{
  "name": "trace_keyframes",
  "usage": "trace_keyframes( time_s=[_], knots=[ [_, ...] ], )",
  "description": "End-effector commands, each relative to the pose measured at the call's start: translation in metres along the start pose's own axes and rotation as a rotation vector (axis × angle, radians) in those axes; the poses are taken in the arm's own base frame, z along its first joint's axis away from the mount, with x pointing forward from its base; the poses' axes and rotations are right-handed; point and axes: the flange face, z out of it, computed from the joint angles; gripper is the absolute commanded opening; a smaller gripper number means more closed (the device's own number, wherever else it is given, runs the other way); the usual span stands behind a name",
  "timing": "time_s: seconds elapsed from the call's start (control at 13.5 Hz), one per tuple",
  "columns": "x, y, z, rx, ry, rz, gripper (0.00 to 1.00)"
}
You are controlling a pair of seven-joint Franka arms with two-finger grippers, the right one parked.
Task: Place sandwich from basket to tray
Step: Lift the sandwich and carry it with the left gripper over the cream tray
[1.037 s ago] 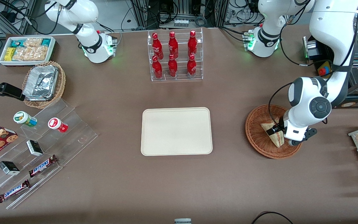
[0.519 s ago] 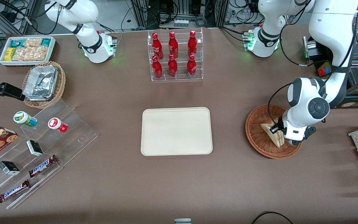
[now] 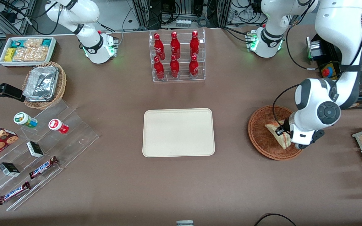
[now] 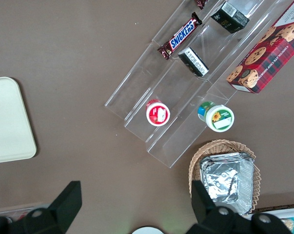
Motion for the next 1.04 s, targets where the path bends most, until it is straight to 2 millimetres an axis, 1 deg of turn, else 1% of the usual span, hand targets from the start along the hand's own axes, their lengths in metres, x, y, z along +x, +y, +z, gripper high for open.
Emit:
trace_keyframes(
  time_s=[0.0, 0.15, 0.3, 0.44, 0.52, 0.67, 0.74, 0.81, 0.96],
  knots=[
    [-0.016, 0.026, -0.037, 0.028, 0.012, 0.042, 0.0],
    [-0.042, 0.056, -0.059, 0.031, 0.028, 0.098, 0.0],
    [-0.08, 0.098, -0.073, 0.029, 0.048, 0.175, 0.0],
    [-0.127, 0.141, -0.078, 0.019, 0.07, 0.24, 0.0],
    [-0.15, 0.163, -0.074, 0.018, 0.078, 0.287, 0.0],
    [-0.188, 0.209, -0.072, 0.004, 0.094, 0.373, 0.0],
    [-0.201, 0.228, -0.065, 0.002, 0.094, 0.402, 0.0],
    [-0.218, 0.248, -0.055, 0.005, 0.092, 0.436, 0.0],
    [-0.245, 0.279, -0.028, 0.02, 0.08, 0.486, 0.0]
  ],
)
